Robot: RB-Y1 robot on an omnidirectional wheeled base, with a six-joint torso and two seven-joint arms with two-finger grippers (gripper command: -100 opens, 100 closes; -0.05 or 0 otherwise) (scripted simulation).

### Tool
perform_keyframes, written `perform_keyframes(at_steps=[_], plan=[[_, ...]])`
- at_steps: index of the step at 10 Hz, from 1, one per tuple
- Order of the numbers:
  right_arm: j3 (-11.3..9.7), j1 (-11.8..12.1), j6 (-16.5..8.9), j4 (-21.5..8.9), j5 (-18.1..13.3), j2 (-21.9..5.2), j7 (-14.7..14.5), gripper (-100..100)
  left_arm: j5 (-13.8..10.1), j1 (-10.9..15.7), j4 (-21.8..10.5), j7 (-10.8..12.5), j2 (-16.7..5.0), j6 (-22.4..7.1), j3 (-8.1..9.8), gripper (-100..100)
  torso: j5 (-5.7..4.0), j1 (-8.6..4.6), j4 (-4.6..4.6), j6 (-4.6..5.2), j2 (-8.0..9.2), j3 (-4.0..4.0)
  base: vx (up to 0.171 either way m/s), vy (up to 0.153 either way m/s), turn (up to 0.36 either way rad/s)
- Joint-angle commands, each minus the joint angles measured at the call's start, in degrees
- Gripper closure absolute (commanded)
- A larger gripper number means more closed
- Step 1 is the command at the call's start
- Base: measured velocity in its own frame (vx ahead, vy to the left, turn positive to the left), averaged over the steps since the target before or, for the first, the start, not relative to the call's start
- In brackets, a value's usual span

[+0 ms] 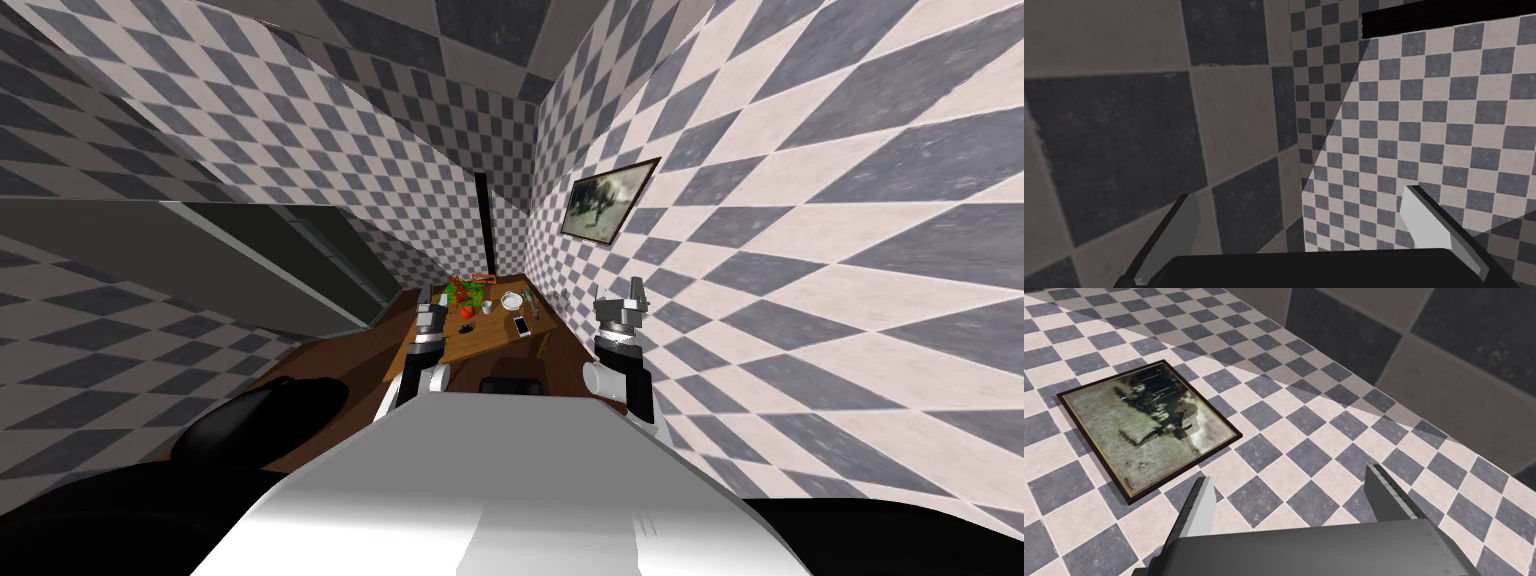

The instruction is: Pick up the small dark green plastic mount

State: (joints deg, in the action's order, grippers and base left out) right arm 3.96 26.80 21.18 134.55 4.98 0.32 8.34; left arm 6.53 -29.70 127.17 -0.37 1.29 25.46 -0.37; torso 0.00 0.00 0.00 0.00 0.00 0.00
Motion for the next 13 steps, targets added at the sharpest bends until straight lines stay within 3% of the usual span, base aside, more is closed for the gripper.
perform_keyframes(at_steps=[1, 6, 9, 13], plan=[[0.00, 0.00, 0.00, 0.00, 0.00, 0.00, 0.00, 0, -0.65, 0.61, -1.43, 0.27, -1.68, -1.54, 0.81, -100, 0.00, 0.00, 0.00, 0.00, 0.00, 0.00, -0.008, -0.006, -0.099], [0.00, -0.01, 0.00, 0.00, 0.00, 0.00, 0.00, 0, -3.48, 3.67, -8.18, 1.62, -6.38, -8.28, 4.43, -100, 0.00, 0.00, 0.02, 0.02, 0.11, 0.06, -0.028, -0.006, -0.108], [0.00, 0.00, 0.00, 0.00, 0.00, 0.00, 0.00, 0, -4.21, 4.55, -10.06, 2.02, -7.31, -10.80, 5.39, -100, 0.00, 0.00, 0.02, 0.01, 0.07, 0.04, -0.019, -0.003, -0.061], [0.00, 0.00, 0.00, 0.00, 0.00, 0.00, 0.00, 0, -6.58, 7.64, -16.56, 3.47, -9.96, -17.26, 8.54, -100, 0.01, 0.03, 0.02, -0.02, 0.08, 0.05, -0.023, -0.002, -0.107]])
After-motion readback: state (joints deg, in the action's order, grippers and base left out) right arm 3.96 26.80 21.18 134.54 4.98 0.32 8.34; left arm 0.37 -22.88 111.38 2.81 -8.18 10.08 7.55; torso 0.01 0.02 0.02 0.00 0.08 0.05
